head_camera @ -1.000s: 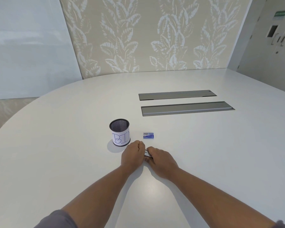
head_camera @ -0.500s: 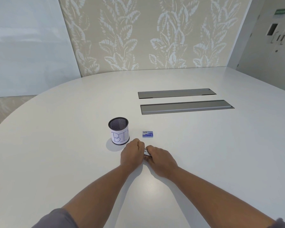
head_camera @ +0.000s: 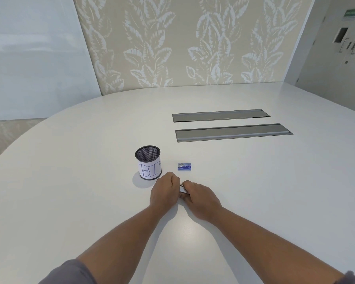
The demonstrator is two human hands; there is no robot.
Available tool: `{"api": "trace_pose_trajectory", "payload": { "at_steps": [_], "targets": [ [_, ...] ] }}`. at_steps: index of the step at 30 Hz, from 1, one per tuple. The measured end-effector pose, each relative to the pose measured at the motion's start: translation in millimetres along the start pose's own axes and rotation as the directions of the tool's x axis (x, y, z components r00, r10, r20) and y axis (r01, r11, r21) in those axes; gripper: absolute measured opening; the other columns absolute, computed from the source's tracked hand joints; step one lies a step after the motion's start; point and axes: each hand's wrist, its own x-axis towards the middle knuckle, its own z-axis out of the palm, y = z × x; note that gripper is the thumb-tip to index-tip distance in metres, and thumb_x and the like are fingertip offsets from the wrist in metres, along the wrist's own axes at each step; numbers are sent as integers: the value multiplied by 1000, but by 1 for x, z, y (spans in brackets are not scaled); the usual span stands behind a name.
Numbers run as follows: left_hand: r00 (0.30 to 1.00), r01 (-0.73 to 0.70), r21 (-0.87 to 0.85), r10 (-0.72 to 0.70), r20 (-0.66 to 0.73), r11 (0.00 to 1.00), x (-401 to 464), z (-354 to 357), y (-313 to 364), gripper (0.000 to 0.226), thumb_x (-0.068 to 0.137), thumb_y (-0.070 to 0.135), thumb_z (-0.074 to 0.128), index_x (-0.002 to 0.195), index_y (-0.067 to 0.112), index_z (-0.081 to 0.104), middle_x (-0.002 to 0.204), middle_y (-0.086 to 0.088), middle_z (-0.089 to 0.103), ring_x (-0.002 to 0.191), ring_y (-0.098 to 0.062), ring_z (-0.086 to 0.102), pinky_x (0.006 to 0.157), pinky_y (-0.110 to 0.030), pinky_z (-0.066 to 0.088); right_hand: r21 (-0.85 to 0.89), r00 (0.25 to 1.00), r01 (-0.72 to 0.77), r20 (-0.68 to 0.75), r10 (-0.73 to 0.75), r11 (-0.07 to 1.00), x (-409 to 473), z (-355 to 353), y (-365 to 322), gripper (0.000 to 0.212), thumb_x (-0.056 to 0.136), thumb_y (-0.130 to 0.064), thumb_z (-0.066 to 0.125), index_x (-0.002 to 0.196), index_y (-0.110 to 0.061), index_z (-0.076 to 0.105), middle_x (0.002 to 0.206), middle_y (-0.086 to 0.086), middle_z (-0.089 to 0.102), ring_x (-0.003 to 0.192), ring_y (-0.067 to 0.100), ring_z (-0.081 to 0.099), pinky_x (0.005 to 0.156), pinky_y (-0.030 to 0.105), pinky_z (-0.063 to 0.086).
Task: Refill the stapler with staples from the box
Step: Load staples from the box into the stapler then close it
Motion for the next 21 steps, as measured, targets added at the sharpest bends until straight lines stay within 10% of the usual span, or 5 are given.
{"api": "trace_pose_trajectory", "payload": {
  "at_steps": [13,21],
  "targets": [
    [987,122,-477,-56,151,870,-2,-22,-7,27,83,28,49,68,10,63,58,-3,60,55,-14,45,58,-29,36,133,997,-56,-52,64,989,1,-4,1,33,99,-48,46,126,-29,46,103,-4,66,91,21,60,78,37,48],
    [967,70,-437,47,251,897,-3,-25,-20,56,78,14,53,133,26,55,106,4,62,64,-14,54,53,-25,49,169,990,-41,-124,62,985,5,-1,7,37,100,-37,53,133,-21,53,116,-2,51,99,21,58,84,38,51]
  ]
}}
